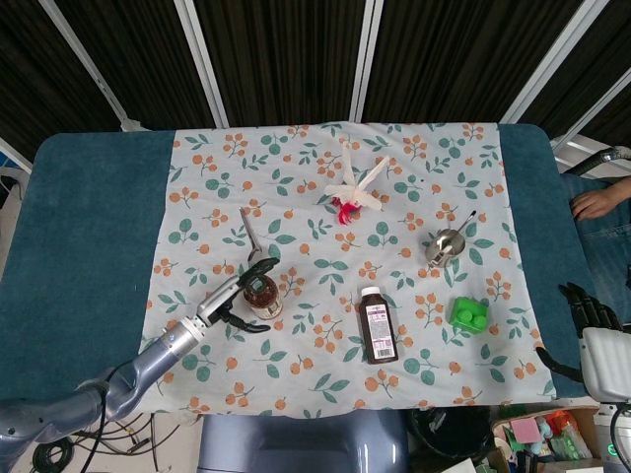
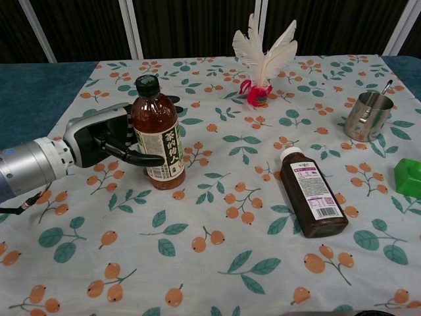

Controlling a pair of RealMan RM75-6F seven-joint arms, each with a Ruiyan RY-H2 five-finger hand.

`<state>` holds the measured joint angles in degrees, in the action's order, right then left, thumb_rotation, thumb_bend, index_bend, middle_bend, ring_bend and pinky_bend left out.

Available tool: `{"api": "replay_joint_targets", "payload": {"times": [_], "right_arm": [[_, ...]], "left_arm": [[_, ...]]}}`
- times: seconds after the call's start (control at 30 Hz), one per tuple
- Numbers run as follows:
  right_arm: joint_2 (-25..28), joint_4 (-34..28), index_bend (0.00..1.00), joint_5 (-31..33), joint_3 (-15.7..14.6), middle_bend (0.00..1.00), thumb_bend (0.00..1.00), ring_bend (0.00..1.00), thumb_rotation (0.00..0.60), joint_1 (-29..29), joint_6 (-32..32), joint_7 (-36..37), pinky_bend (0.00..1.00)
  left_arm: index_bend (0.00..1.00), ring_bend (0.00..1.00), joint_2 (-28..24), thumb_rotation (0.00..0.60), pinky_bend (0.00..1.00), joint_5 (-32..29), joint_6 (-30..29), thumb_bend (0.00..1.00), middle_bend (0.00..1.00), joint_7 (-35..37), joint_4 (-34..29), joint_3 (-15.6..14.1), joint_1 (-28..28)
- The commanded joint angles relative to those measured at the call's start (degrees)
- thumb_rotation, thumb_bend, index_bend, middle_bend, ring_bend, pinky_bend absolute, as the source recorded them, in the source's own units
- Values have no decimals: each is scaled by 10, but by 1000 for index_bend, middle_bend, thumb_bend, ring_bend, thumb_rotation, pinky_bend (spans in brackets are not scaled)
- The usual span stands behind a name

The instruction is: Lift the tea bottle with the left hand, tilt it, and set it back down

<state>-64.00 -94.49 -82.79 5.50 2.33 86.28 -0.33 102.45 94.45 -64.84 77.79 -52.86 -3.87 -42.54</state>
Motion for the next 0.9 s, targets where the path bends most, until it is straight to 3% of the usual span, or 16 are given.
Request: {"api": "replay_joint_targets", "payload": {"times": [0.03, 0.5, 0.7, 0.9], "right_arm": [[0, -1, 118, 2, 1, 77, 108, 132, 600, 0, 0, -1, 165], [2, -3, 119, 1, -1, 76, 108, 132, 600, 0, -2, -1, 165], [2, -4, 118, 2, 0, 77, 108, 136, 600, 0, -3, 0, 165], [2, -4, 118, 2, 0, 77, 108, 136, 600, 0, -3, 1, 165]], "left_arm": [[0, 0, -2, 600, 0, -3, 2, 112, 24, -3, -6, 1, 1], [0, 0, 4, 600, 19, -7, 4, 165, 30, 5, -3, 5, 0], [0, 19, 8, 600, 71, -6, 9, 305, 75, -3, 4, 5, -2], [0, 84, 12, 600, 120, -11, 18, 372, 119, -18, 7, 8, -6]]}}
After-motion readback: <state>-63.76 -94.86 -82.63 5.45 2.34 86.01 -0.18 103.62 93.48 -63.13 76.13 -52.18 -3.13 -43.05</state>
